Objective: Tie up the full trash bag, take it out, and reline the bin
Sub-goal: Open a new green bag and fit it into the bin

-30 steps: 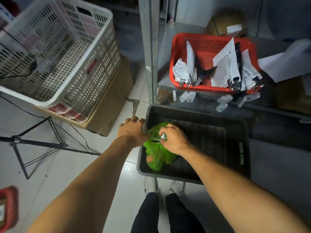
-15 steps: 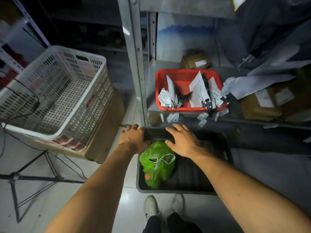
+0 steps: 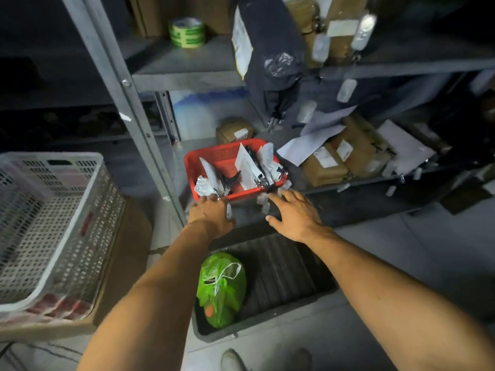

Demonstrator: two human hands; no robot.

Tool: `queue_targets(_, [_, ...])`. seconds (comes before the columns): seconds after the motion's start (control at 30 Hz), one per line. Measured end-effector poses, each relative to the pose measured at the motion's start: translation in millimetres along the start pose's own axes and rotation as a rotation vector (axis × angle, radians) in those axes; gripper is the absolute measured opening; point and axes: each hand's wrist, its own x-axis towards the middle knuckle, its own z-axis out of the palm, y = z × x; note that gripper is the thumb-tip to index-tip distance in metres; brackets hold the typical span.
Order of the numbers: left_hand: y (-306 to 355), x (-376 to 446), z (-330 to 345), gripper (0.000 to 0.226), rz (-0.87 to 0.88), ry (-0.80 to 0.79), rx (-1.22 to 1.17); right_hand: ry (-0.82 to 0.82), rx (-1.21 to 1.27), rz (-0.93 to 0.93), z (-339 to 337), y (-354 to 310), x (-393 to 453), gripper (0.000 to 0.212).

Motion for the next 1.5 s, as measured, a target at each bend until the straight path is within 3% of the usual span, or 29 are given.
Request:
queue_targets(0.53, [192.0, -60.2, 21.1, 0.07, 0.197, 0.011, 0.044, -0.007, 0.028, 0.187, -11.7, 163.8, -167.1, 0.07])
queue_targets(0.77, [303.2, -96.6, 61.6, 0.058, 0.257, -0.057, 0.057, -0.024, 0.055, 0.272, 2.8, 257.3, -260.8, 0.071])
queue_targets(0.93, [366.4, -112.4, 89.7, 0.068, 0.314, -0.111, 0.084, -0.017, 0.091, 0.312, 12.9, 301.1, -301.8, 0.069])
queue_targets(1.2, [416.2, -101.2, 128.1, 0.069, 0.349, -0.197, 0.162, -0.027, 0.14, 0.352, 40.3, 351.0, -315.5, 0.066])
queue_targets(1.5, [458.8, -11.7, 168.8, 0.07, 0.342, -0.265, 0.197, -0.072, 0.15, 0.374, 62.9, 417.0, -265.6, 0.064])
